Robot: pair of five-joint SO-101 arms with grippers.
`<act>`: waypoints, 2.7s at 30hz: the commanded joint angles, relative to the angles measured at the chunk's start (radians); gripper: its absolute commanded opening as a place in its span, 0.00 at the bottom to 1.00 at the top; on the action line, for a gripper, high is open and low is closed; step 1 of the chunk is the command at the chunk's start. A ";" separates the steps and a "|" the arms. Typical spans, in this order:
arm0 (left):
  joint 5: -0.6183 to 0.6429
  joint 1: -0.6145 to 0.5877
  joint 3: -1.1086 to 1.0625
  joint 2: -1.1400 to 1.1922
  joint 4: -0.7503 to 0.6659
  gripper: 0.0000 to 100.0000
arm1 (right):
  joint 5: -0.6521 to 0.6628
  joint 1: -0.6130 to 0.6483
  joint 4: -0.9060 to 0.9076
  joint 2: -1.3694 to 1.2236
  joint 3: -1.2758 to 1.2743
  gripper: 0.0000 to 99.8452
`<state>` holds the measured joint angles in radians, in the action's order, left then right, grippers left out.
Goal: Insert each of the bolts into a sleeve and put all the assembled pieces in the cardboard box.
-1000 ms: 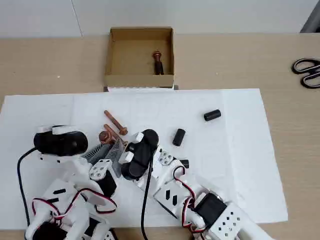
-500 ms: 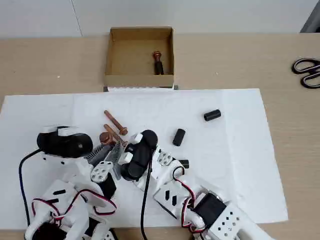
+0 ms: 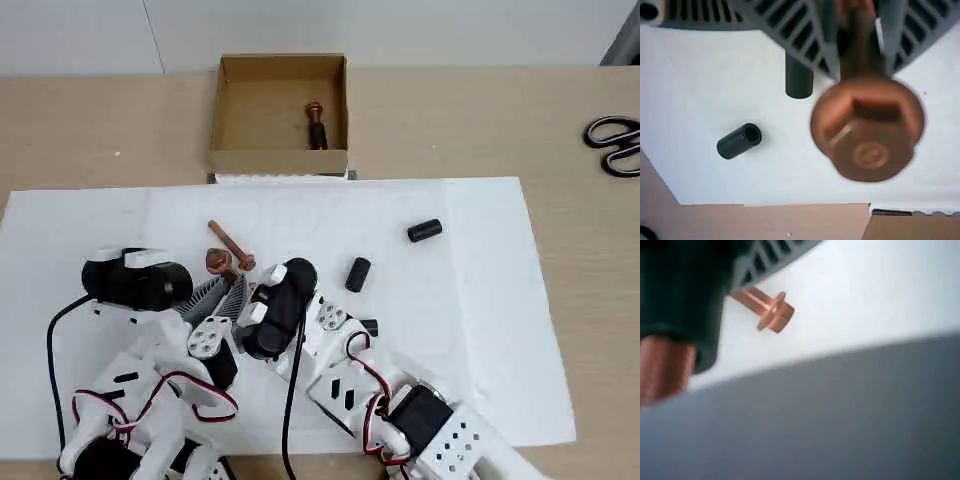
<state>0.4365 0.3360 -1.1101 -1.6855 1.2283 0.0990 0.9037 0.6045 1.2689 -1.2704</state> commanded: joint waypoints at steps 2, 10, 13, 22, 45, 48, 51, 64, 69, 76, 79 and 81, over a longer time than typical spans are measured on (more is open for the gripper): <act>-0.012 -0.008 -0.015 0.012 0.000 0.01 | 0.005 0.001 -0.047 0.028 0.091 0.00; 0.012 -0.072 0.005 0.011 -0.002 0.01 | 0.072 -0.061 -0.145 0.028 0.091 0.00; 0.017 -0.100 0.025 0.012 0.005 0.01 | 0.080 -0.068 -0.147 0.028 0.091 0.00; 0.018 -0.097 0.027 0.012 0.006 0.01 | 0.080 -0.094 -0.197 0.022 0.089 0.00; 0.018 0.002 0.024 0.011 0.008 0.17 | 0.077 -0.142 -0.191 0.021 0.083 0.00; 0.018 -0.057 0.024 0.011 0.008 0.17 | 0.078 -0.153 -0.196 0.021 0.083 0.00; 0.017 -0.163 0.022 0.011 0.008 0.13 | 0.077 -0.199 -0.200 0.021 0.087 0.00; -0.091 -0.264 -0.136 0.011 0.000 0.00 | -0.037 -0.366 -0.263 -0.079 0.166 0.00; -0.107 -0.264 -0.193 0.006 -0.040 0.00 | -0.164 -0.466 -0.255 -0.346 0.396 0.00; -0.107 -0.259 -0.246 0.005 -0.064 0.00 | -0.203 -0.499 -0.255 -0.722 0.701 0.00; -0.107 -0.259 -0.251 0.005 -0.064 0.00 | -0.201 -0.501 -0.255 -0.875 0.832 0.00; -0.107 -0.259 -0.251 0.005 -0.064 0.00 | -0.201 -0.501 -0.255 -0.978 0.930 0.00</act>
<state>0.3368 0.0783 -1.3648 -1.6732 1.1914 -0.0913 0.4112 0.3836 0.3989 -0.5171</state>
